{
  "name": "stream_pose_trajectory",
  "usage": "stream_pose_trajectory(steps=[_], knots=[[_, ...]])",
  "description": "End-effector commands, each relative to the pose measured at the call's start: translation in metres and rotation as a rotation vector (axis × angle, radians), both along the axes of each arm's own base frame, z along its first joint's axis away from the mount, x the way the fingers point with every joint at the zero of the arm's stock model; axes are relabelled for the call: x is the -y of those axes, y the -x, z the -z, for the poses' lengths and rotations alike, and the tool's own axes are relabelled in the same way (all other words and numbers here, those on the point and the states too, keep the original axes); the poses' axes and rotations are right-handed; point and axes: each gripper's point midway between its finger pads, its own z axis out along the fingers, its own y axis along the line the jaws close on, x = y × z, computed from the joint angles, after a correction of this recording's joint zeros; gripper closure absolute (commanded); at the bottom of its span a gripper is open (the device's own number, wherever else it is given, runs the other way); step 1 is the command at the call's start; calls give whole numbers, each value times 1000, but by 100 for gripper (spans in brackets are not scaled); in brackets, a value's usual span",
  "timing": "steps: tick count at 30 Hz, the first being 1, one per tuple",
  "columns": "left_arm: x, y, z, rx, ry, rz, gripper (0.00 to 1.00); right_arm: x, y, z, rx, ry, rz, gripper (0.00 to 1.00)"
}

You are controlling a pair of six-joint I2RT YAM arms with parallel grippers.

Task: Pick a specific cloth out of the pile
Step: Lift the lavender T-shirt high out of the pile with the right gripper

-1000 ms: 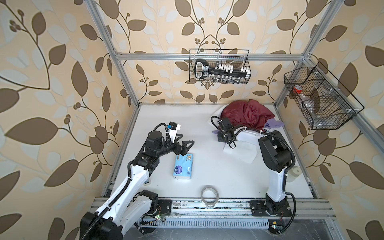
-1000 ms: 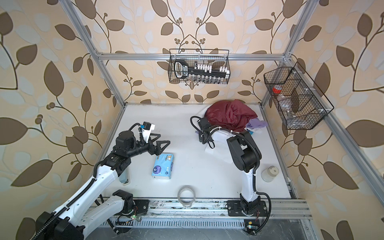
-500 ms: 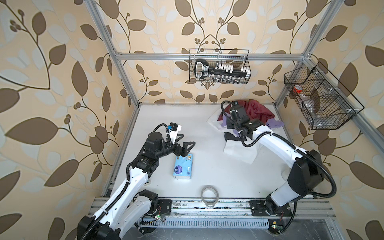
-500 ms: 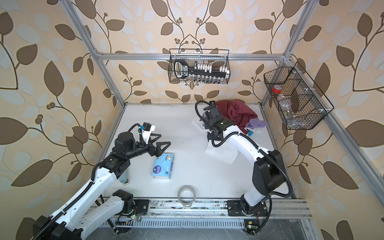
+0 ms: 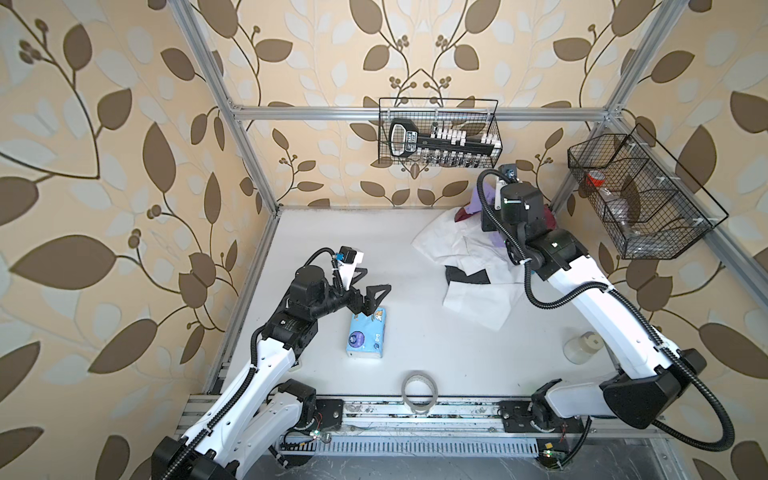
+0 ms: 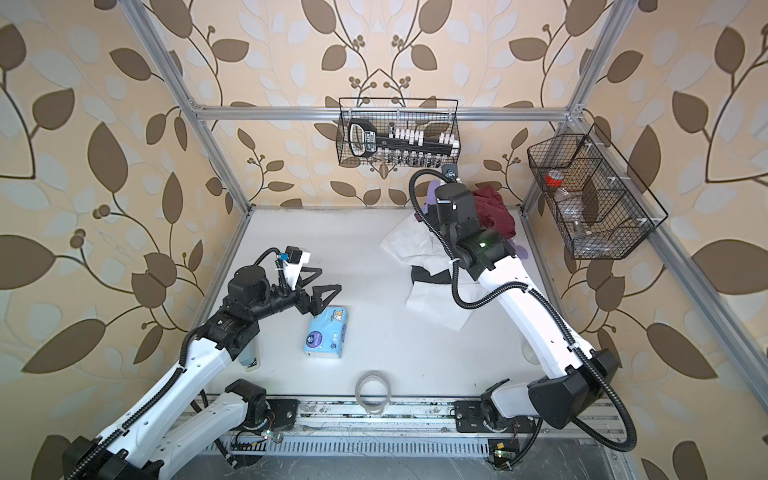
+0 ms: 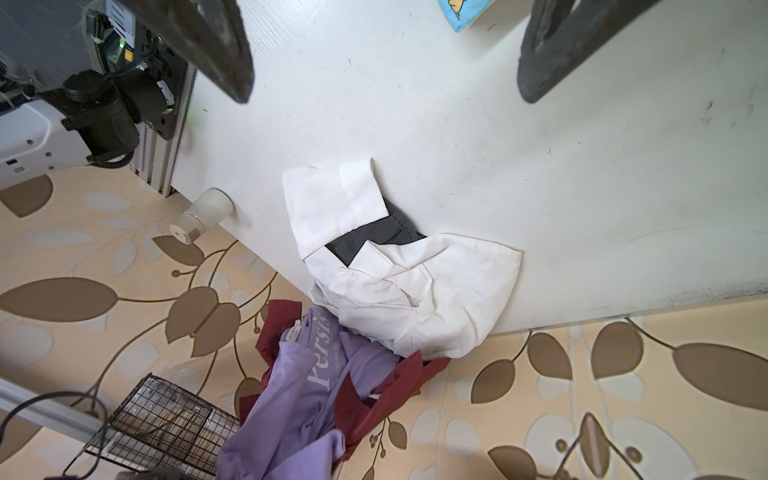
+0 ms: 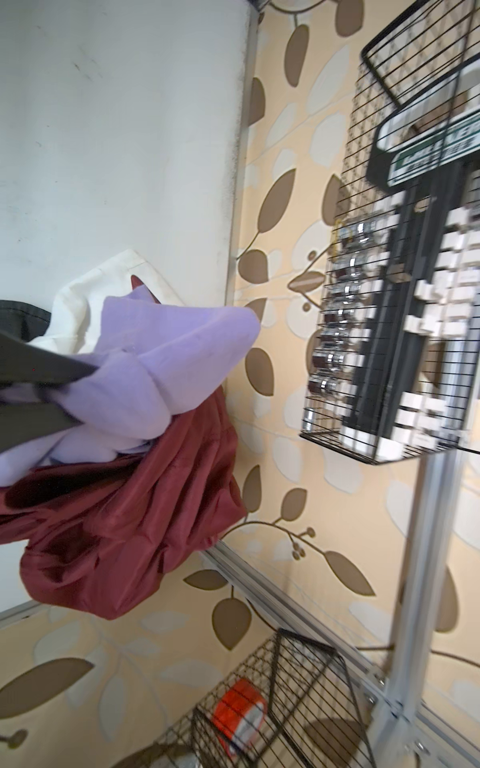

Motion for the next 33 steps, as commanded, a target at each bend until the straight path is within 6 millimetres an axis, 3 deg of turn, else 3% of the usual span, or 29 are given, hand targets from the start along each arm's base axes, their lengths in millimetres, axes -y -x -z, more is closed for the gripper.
stream_pose_trajectory(steps=[1, 18, 33], knots=[[1, 2, -14, 59, -2, 4, 1, 8, 16, -61, 152, -23, -5, 100], [3, -3, -7, 28, -20, 7, 1, 38, 41, -141, 354, 71, 91, 100], [3, -3, -5, 27, -25, 7, 1, 36, 48, -220, 503, 127, 107, 100]])
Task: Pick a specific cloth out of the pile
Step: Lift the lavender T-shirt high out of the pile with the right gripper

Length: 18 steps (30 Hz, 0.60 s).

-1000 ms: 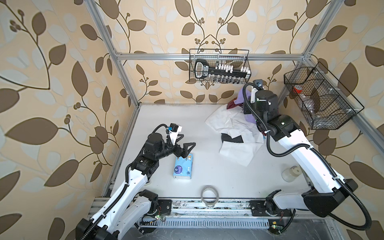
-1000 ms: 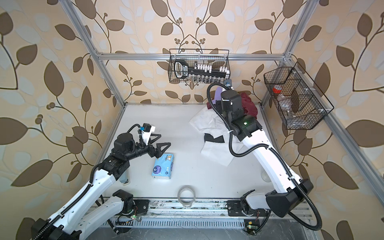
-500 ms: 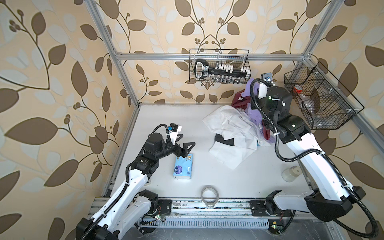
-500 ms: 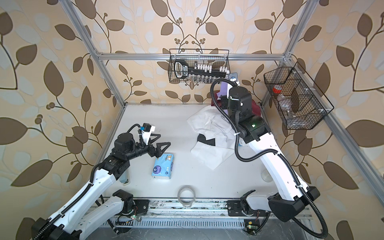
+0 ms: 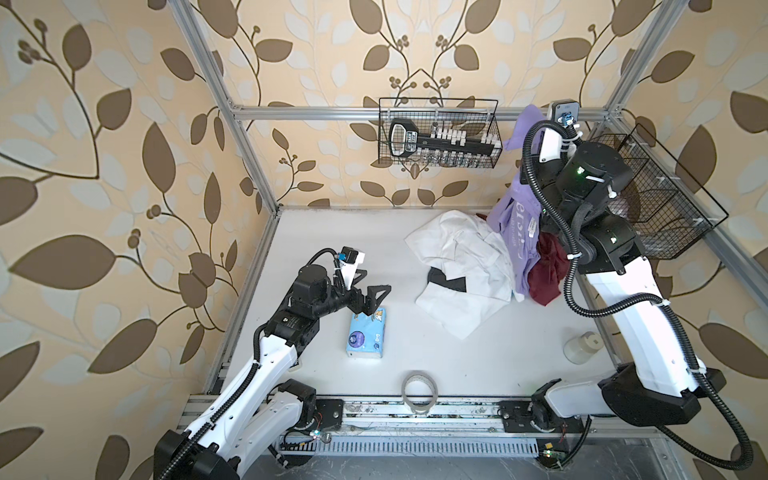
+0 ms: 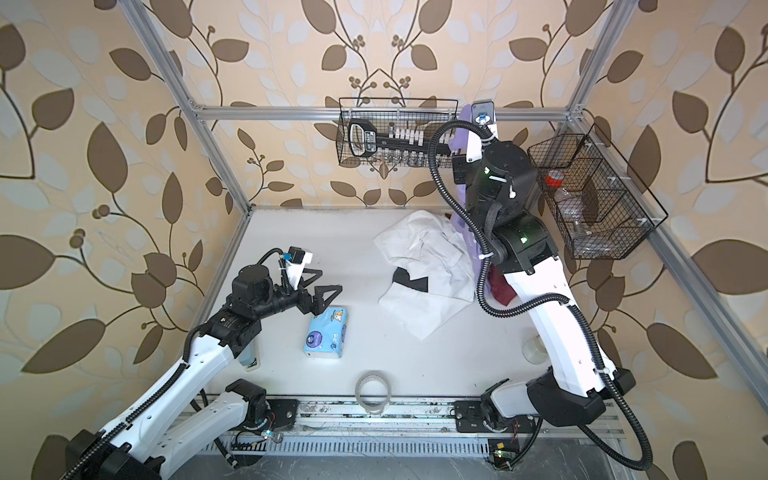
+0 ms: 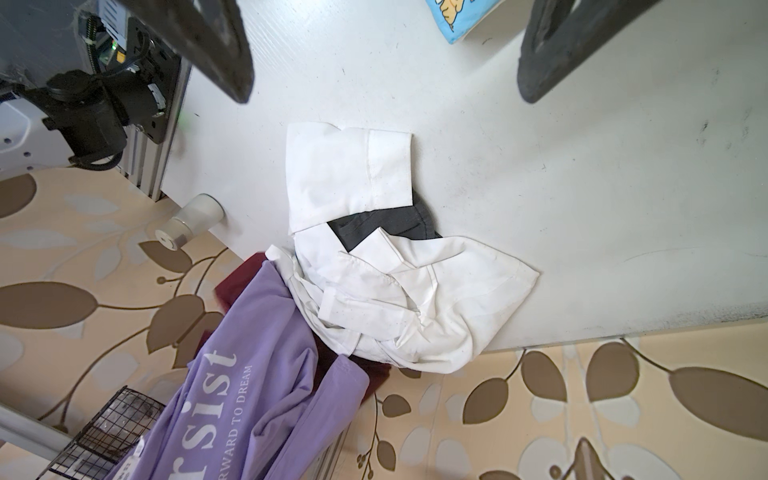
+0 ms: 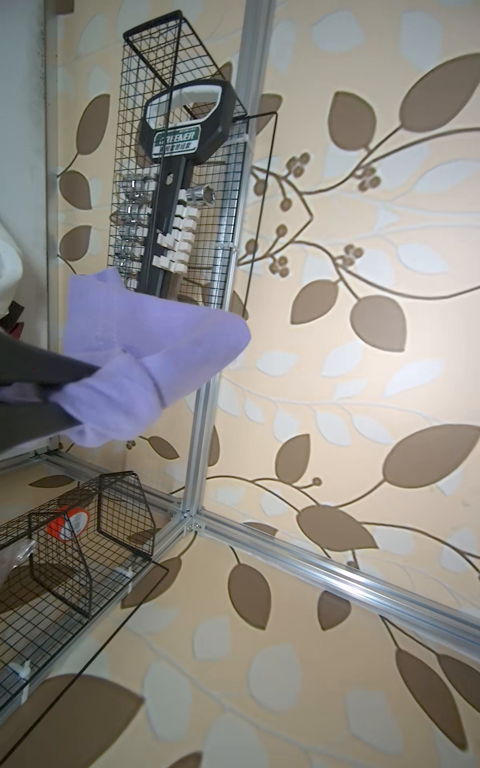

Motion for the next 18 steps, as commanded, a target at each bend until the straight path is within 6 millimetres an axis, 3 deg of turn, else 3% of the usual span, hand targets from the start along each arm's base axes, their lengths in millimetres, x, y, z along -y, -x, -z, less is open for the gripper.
stream_pose_trajectory(steps=[1, 6, 12, 18], knots=[[4, 1, -18, 64, -1, 21, 1, 1, 15, -36, 107, -16, -4, 100], [2, 1, -18, 67, -3, 13, 1, -16, 27, -61, 174, -20, -60, 100], [-4, -1, -23, 89, -3, -32, 1, -58, 49, -91, 262, -40, -221, 100], [-20, -2, -31, 143, 4, -131, 1, -135, 70, -98, 301, -8, -462, 100]])
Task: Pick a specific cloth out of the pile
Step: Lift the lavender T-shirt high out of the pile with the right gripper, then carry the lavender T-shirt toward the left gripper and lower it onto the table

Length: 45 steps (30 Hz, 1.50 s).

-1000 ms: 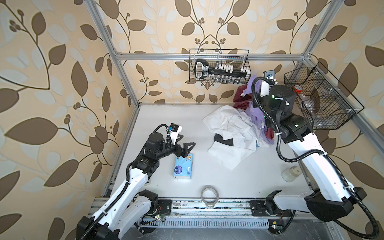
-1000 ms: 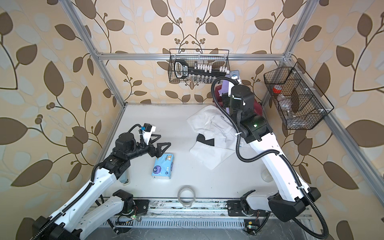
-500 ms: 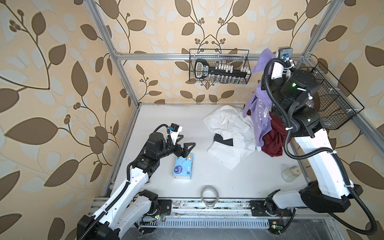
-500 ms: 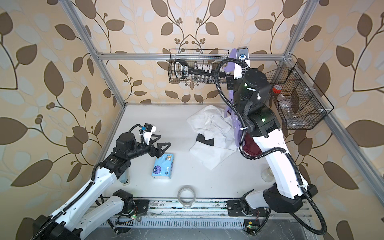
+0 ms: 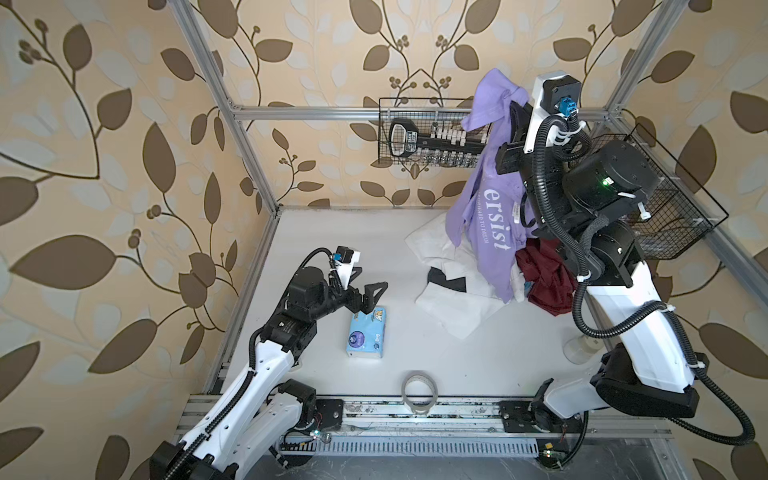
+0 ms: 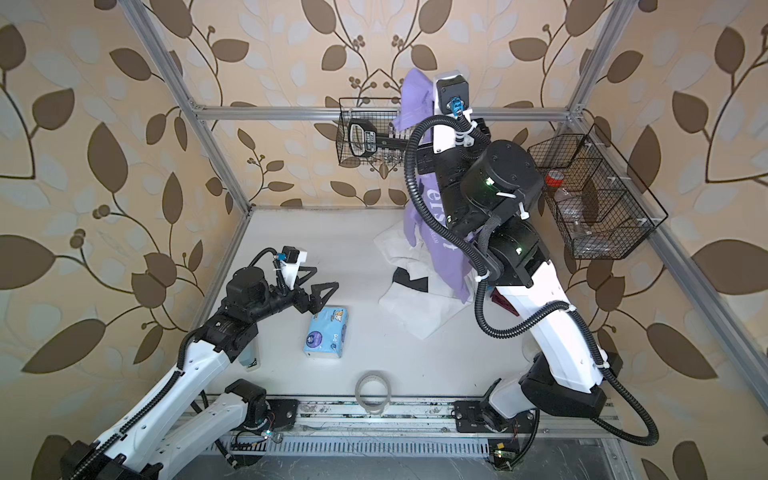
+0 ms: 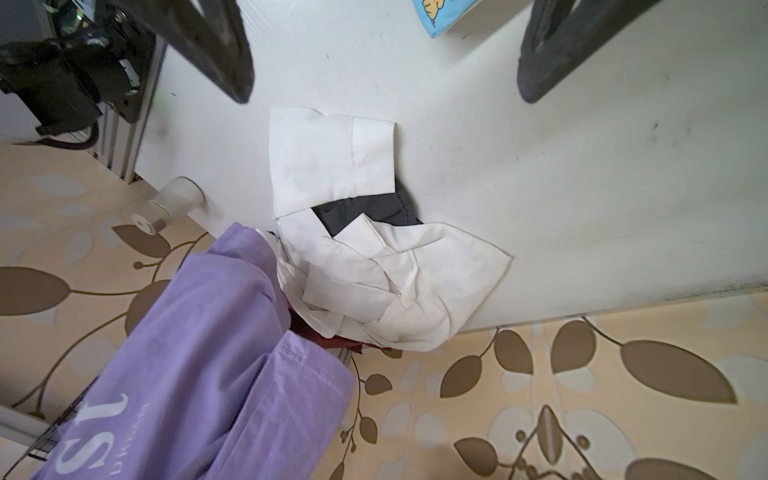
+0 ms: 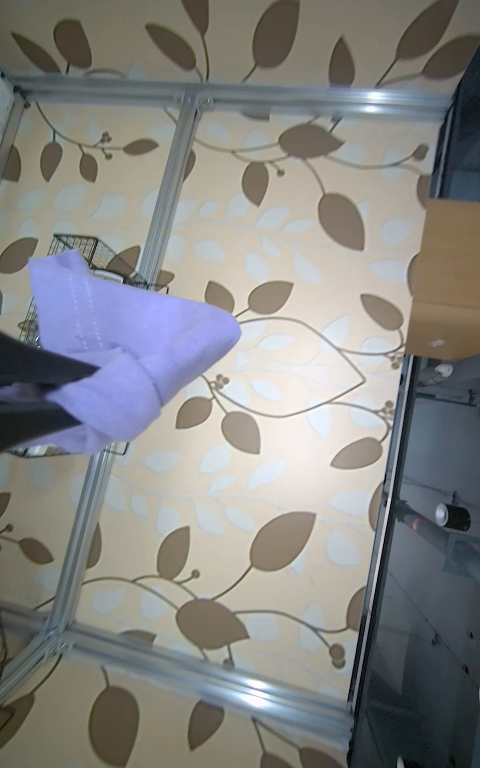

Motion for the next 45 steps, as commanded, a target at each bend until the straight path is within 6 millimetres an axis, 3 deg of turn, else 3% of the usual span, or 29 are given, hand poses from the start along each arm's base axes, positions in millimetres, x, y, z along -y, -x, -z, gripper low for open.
stream_pose_trajectory(steps=[1, 8, 13, 21, 26, 29, 32, 35, 40, 45], knots=[[-10, -2, -18, 86, 14, -74, 1, -39, 15, -16, 90, 34, -137, 100], [-30, 1, -28, 164, 46, -186, 1, -133, -9, 10, 121, 120, -333, 100], [-39, 2, -32, 209, 62, -234, 1, -196, -51, 30, 195, 165, -333, 100], [-44, -2, -30, 225, 44, -268, 1, -265, -81, 73, 360, 168, -403, 100], [-46, -4, -26, 216, 29, -285, 1, -281, -110, 110, 308, 93, -508, 100], [-48, -5, -25, 214, 24, -294, 1, -282, -147, 153, 156, 28, -592, 100], [-49, -5, -25, 217, 25, -301, 1, -290, -178, 219, -31, 27, -651, 100], [-50, -5, -25, 223, 27, -305, 1, -302, -198, 299, -257, 47, -717, 100], [-51, -4, -26, 225, 33, -310, 1, -310, -208, 426, -607, 54, -794, 100], [-50, -4, -27, 224, 34, -308, 1, -313, -191, 515, -881, 107, -833, 100]])
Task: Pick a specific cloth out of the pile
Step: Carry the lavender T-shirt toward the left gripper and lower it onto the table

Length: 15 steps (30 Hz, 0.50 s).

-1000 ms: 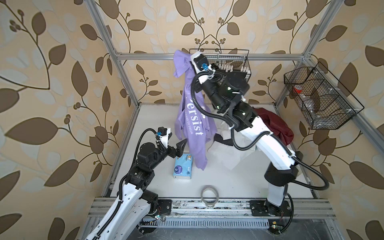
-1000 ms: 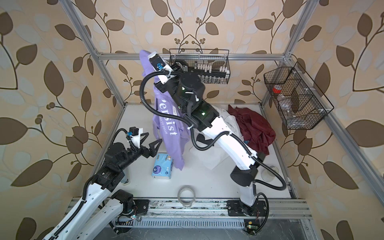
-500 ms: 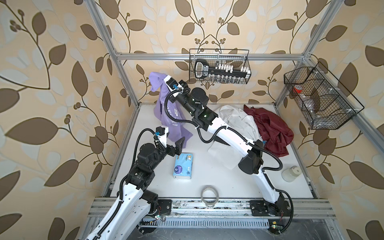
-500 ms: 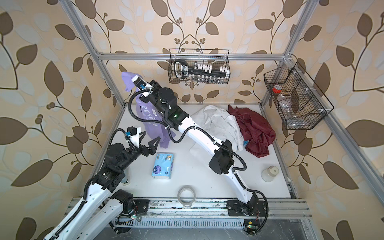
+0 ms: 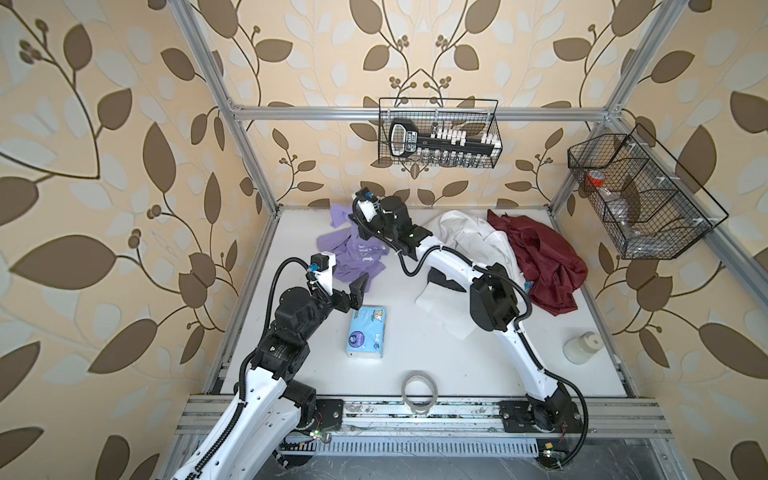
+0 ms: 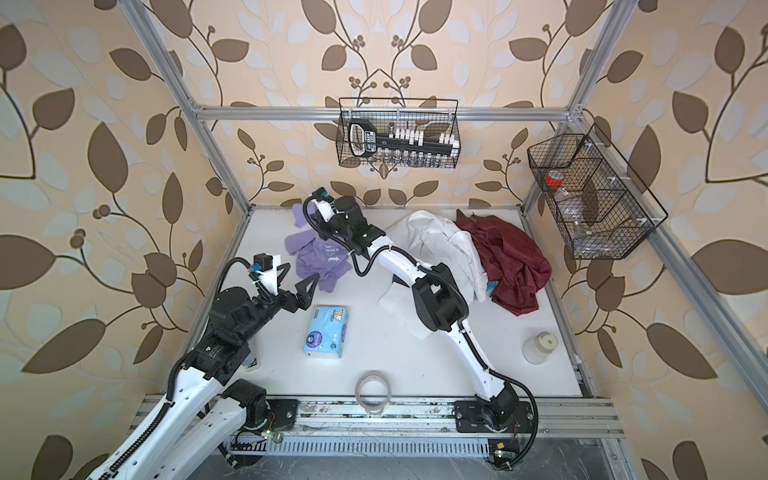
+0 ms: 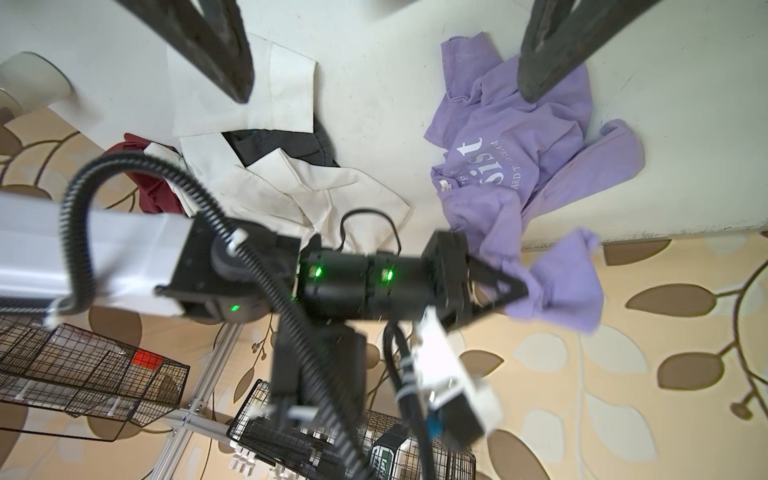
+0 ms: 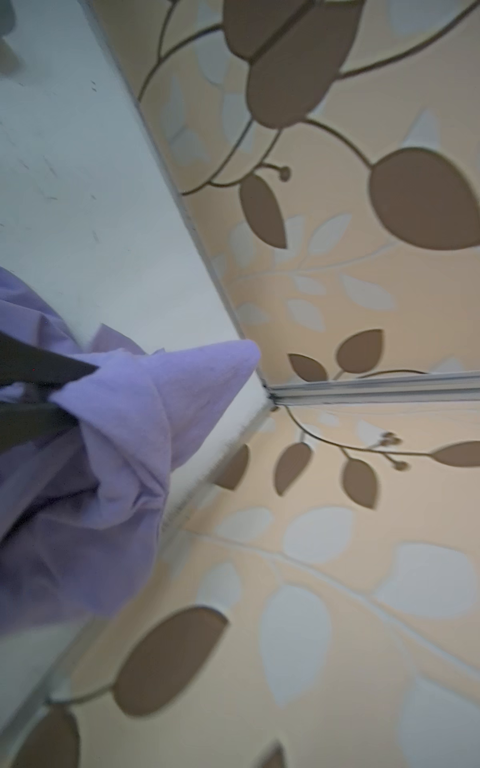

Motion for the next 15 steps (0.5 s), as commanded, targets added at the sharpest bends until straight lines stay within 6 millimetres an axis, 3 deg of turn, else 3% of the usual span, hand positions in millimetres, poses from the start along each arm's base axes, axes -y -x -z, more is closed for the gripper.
stream_pose_trajectory(steps=[1, 3, 7, 10, 12, 15], knots=[[1, 2, -14, 62, 9, 4, 1, -4, 30, 53, -219, 68, -79, 100], [1, 2, -13, 60, 8, 1, 1, 3, 36, 77, -278, 116, -73, 94], [1, 2, -12, 57, 7, 4, 1, 19, 57, 112, -383, 246, -98, 47], [1, 2, -12, 55, 6, 4, 1, 35, 68, 122, -425, 329, -91, 20], [2, 2, -11, 53, 5, 5, 1, 44, 72, 119, -438, 346, -78, 14], [2, 3, -13, 56, 9, 8, 1, 50, 80, 98, -426, 332, -81, 12]])
